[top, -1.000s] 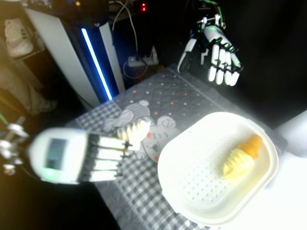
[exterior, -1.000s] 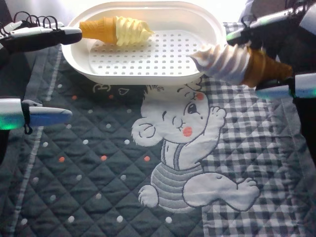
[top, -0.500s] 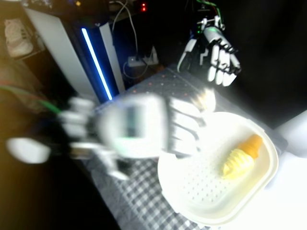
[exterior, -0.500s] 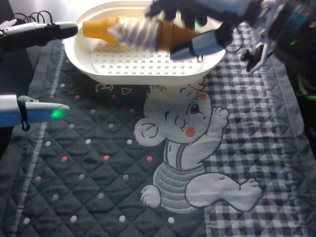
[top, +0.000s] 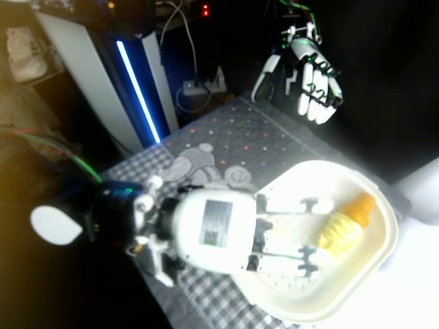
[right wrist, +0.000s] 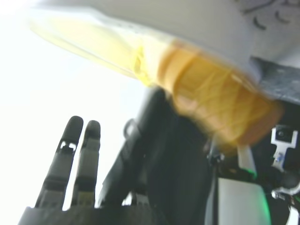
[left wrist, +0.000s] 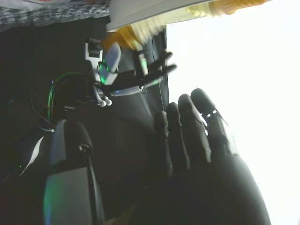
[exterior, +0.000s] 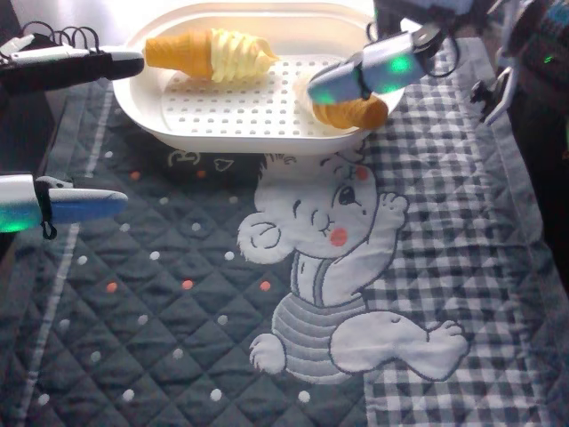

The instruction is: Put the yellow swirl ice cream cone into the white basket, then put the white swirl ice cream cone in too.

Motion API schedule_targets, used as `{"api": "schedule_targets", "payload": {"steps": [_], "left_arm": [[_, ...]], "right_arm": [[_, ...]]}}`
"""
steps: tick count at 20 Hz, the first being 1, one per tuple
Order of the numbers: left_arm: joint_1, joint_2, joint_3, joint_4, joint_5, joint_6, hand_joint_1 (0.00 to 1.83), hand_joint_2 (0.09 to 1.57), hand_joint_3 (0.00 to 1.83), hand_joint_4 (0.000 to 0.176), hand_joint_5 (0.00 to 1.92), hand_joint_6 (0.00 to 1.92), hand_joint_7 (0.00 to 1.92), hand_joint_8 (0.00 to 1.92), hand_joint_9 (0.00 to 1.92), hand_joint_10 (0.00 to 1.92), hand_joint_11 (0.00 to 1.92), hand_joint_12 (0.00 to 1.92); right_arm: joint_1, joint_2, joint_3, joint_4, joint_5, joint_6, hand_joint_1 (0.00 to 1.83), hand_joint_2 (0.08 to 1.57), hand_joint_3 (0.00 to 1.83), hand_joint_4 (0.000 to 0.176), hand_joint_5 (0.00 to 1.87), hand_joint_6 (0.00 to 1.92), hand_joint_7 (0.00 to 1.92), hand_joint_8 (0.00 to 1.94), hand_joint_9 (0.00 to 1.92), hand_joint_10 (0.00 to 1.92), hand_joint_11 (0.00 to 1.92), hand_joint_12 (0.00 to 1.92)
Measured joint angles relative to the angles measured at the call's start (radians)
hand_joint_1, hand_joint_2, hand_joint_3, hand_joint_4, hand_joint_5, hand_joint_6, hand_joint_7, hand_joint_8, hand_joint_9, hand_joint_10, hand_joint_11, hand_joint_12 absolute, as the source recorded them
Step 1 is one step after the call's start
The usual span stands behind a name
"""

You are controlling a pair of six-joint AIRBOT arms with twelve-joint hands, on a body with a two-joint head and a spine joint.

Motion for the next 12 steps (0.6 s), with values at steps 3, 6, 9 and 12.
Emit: {"api": "schedule_targets", "payload": {"steps": [3, 6, 9, 12], "left_arm": [[0.023, 0.054, -0.028, -0.006, -0.061, 0.008, 0.97, 0.86, 0.00, 0.000, 0.46, 0.00, 0.46, 0.00, 0.44, 0.01, 0.00, 1.19], [0.055, 0.080, -0.056, -0.014, -0.182, 0.009, 0.97, 0.90, 0.01, 0.000, 0.38, 0.00, 0.38, 0.00, 0.42, 0.01, 0.00, 1.18], [0.144, 0.115, -0.101, -0.037, -0.321, 0.011, 0.90, 0.98, 0.02, 0.028, 0.31, 0.00, 0.35, 0.00, 0.43, 0.01, 0.00, 1.26], [0.201, 0.122, -0.119, -0.107, -0.407, -0.004, 0.70, 1.07, 0.02, 0.000, 0.26, 0.00, 0.27, 0.00, 0.31, 0.01, 0.00, 1.01]], "right_arm": [[0.000, 0.120, -0.114, 0.111, 0.118, -0.001, 0.69, 0.84, 0.00, 0.176, 0.00, 0.00, 0.00, 0.00, 0.00, 0.00, 0.00, 0.00], [0.004, 0.265, -0.282, 0.146, 0.293, -0.071, 0.73, 0.87, 0.01, 0.176, 0.00, 0.00, 0.00, 0.00, 0.00, 0.00, 0.00, 0.00], [-0.023, 0.348, -0.372, 0.192, 0.453, -0.092, 0.72, 0.95, 0.01, 0.166, 0.05, 0.01, 0.05, 0.01, 0.00, 0.00, 0.00, 0.00], [-0.164, 0.390, -0.442, 0.292, 0.577, -0.136, 0.61, 0.99, 0.00, 0.172, 0.08, 0.00, 0.17, 0.02, 0.05, 0.01, 0.00, 0.00]]}}
